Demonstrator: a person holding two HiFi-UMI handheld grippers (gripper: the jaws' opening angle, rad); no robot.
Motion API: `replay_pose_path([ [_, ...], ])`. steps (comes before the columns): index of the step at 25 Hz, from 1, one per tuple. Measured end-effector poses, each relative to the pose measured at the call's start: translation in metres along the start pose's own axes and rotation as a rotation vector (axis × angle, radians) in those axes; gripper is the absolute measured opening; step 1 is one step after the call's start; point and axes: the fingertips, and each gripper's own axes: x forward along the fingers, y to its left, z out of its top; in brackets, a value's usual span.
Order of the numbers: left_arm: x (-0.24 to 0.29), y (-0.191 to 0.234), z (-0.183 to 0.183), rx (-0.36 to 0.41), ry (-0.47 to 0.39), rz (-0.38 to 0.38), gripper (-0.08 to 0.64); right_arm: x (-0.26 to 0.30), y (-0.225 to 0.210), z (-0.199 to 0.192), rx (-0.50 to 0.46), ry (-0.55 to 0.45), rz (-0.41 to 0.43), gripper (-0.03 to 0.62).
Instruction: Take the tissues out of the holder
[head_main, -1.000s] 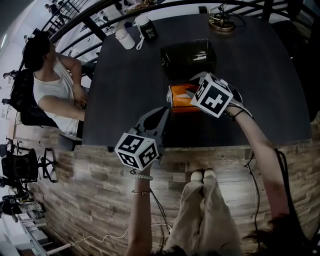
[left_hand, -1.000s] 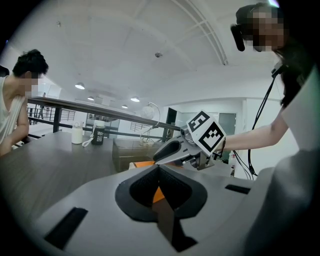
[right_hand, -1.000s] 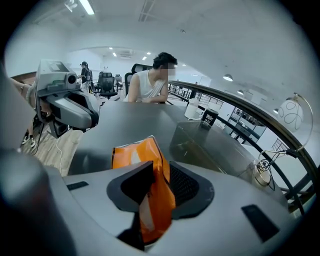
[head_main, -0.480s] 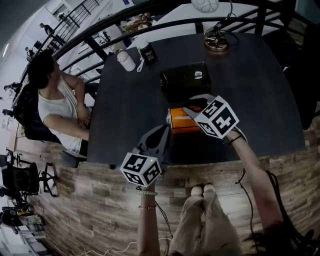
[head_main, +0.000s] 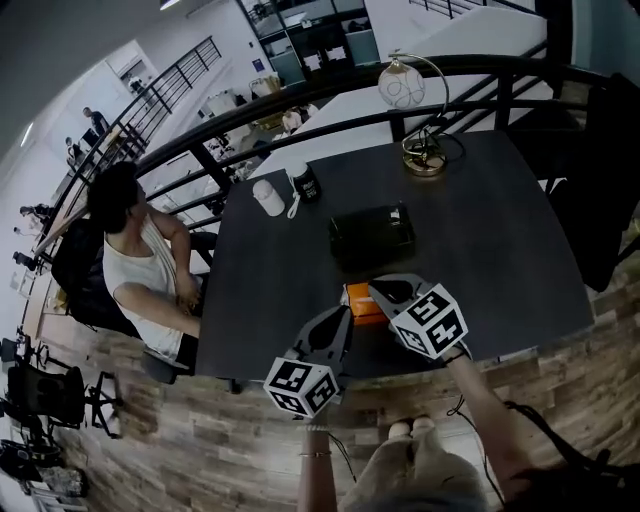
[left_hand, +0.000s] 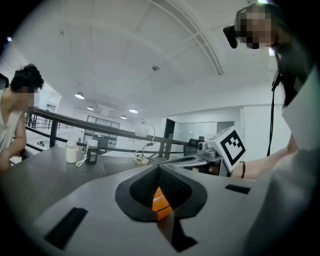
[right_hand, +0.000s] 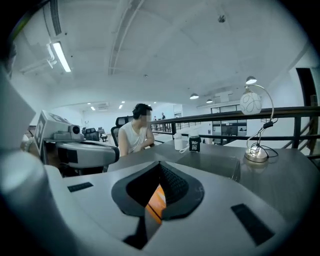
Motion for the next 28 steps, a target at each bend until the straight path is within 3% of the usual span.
replay_pose_path([
  [5,-0.010,-0.005,0.007,-0.009,-0.027,-0.001,0.008,-0.021,0.013,0.024,0.019,-0.106,-0.042,0.014],
  [13,-0.014,-0.021,0.025,0.053,-0.058,-0.042,0.008,-0.045,0.031,0.052,-0.019,-0.238,-0.060,0.014],
  [20,-0.015,-0.031,0.035,0.082,-0.077,-0.066,0.008,-0.059,0.039,0.061,-0.003,-0.302,-0.065,0.014],
  [28,-0.013,-0.032,0.046,0.104,-0.096,-0.066,0.008,-0.054,0.044,0.061,-0.021,-0.308,-0.051,0.014],
])
